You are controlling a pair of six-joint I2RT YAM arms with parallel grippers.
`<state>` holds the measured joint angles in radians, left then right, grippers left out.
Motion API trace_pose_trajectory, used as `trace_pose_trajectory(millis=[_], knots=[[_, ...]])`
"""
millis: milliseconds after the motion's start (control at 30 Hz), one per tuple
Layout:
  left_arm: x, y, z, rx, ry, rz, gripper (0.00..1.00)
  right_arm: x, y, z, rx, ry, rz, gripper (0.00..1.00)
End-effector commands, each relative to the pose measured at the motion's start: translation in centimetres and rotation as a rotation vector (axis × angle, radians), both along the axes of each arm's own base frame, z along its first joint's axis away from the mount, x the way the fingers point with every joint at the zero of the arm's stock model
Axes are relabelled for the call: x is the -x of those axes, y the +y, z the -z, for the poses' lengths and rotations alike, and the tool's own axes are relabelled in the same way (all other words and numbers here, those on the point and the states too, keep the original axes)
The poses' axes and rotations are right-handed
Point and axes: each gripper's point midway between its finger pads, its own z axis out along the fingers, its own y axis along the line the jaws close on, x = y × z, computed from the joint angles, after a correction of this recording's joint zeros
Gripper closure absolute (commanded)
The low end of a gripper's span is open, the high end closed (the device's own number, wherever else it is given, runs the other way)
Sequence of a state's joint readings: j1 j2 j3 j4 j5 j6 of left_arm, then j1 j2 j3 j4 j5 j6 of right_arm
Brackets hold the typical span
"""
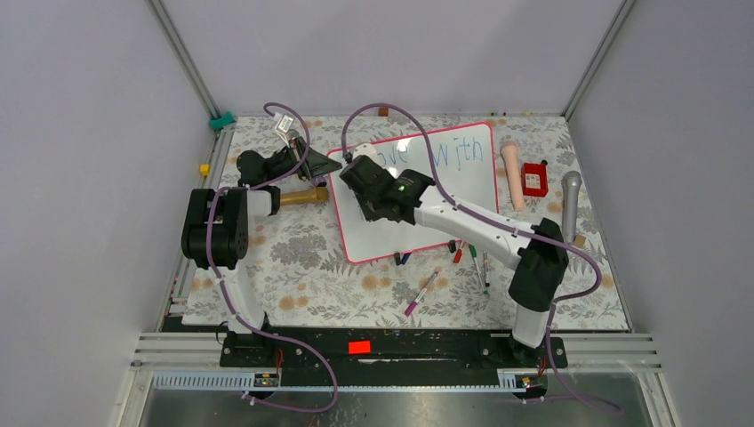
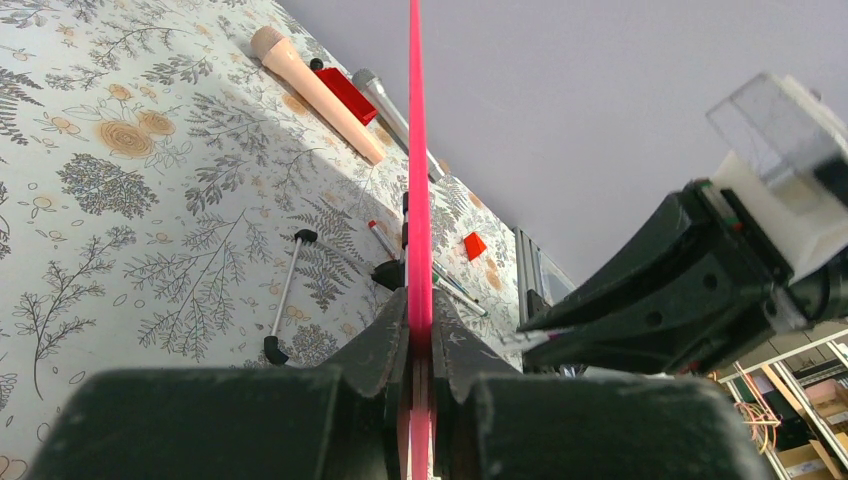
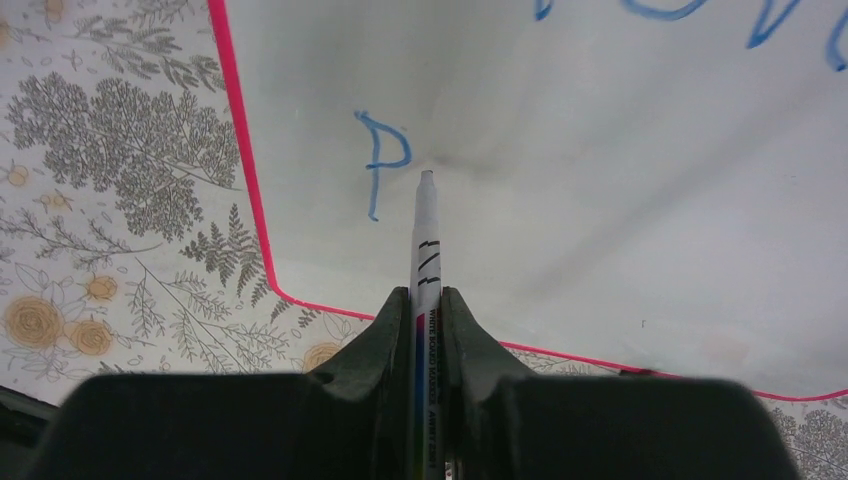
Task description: Write a sentence on the whiteboard
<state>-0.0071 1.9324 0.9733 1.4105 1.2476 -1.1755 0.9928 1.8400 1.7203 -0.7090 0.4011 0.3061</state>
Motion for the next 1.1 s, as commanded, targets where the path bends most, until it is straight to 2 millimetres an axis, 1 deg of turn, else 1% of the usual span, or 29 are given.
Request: trace_pose_trajectory(millis=[0,200,533,733,900,1067], knots=[[0.9,-0.2,-2.4,-0.015,-0.13,0.032,1.0,-1.6,-1.1,-3.3,-0.091,-0.062,0.067,1.0],[1.0,-0.2,-2.3,-0.016,-0.128,0.033,1.0,-2.4,-0.3,-3.1,-0.105,-0.051,0.067,1.0],[0.9,-0.2,-2.4,-0.014,-0.129,0.03,1.0,-2.7,0.6,-2.3,-0.098,-0.029,0.057,1.0],[0.9,-0.2,-2.5,-0.013,-0.129,0.03,1.0,-2.2,-0.2,-1.0,-0.064,0.0,0.071,1.0],[0.9,-0.2,-2.5,-0.012,-0.129,0.03,1.0,-1.1,-1.2,0.2,-0.047,0.035,0.075,1.0],[0.9,-0.2,-2.5,-0.013,-0.13,0.032,1.0,-0.9,-2.2,0.4,-0.04,0.034,0.1,1.0]])
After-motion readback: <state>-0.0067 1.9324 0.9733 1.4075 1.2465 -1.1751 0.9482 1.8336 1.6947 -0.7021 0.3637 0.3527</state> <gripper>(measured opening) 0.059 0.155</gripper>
